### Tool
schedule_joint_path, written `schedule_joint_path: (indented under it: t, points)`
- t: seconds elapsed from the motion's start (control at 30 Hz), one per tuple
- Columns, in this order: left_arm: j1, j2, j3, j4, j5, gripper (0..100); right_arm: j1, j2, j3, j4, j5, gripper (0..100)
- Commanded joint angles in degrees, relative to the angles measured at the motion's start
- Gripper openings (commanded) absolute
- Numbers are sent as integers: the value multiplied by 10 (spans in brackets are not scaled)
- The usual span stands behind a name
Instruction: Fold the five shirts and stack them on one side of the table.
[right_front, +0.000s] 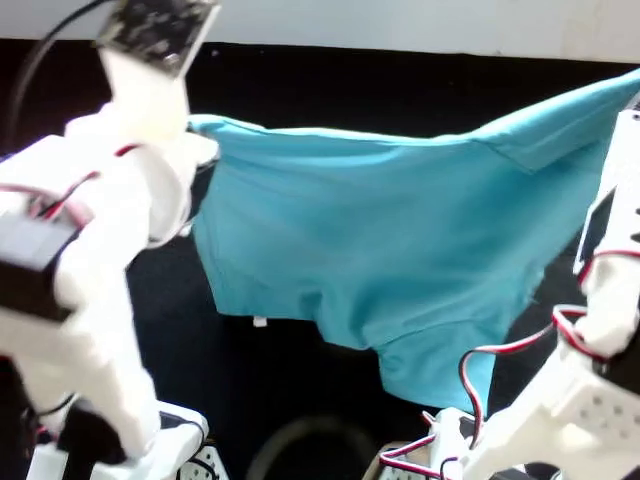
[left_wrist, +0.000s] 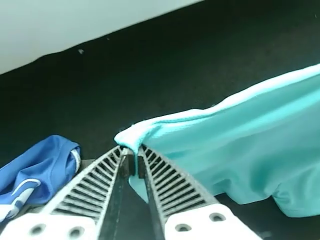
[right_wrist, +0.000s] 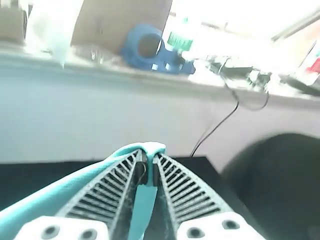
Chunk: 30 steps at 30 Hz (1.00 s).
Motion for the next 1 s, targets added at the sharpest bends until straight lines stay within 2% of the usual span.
schedule_joint_path:
  t: [0.0, 0.33, 0.63, 0.97]
  points:
    - [-19, -48, 1, 4, 3, 8, 7, -15, -63, 1, -5, 6]
    - [-19, -114, 5, 4, 4, 8, 6, -19, -182, 14, -4, 5]
    - [-19, -243, 132, 4, 4, 8, 3, -19, -334, 125, -5, 5]
    - [-19, -308, 135, 4, 4, 8, 3, -19, -358, 153, -6, 5]
